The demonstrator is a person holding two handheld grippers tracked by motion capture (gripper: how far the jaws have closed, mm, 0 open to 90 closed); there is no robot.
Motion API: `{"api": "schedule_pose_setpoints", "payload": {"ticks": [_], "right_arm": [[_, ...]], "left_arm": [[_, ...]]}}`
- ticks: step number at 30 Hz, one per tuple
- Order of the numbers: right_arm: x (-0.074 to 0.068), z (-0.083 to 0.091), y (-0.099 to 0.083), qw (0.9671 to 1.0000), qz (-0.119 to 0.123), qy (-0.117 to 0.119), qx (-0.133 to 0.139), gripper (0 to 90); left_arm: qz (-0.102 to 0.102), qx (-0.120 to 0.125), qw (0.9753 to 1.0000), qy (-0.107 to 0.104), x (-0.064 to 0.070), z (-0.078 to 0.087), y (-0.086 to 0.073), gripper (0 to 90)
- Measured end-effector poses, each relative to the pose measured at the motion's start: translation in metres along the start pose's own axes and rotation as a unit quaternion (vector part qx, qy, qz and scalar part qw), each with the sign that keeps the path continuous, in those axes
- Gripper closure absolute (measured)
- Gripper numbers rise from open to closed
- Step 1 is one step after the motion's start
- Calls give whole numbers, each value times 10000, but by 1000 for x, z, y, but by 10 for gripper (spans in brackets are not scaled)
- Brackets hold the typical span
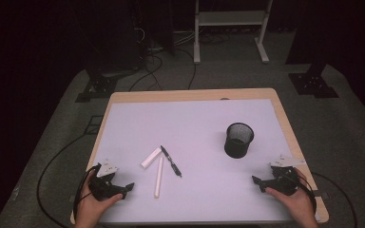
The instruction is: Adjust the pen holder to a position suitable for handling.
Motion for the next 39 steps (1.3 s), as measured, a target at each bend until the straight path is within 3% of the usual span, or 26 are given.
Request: {"api": "schedule_pose_setpoints", "payload": {"ticks": [14, 16, 39], "right_arm": [[0, 1, 0, 10000, -2, -25, 9, 94], [0, 1, 1, 10000, -11, -36, -22, 139], [2, 11, 16, 9998, -70, 11, 182, 145]], "left_arm": [[36, 7, 10000, -11, 0, 0, 0, 28], [17, 8, 10000, -8, 0, 0, 0, 28], [6, 13, 10000, -2, 0, 0, 0, 29]]}}
Point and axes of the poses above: each handheld gripper's, and its own axes: z roughly backward along the jaws, y roughly out of its top, x roughly to its right, the point moved 9 cm from there along -z, roughly forward along the jaws, and after that the axes turned 6 degrees about z, right-handed, at the moved point
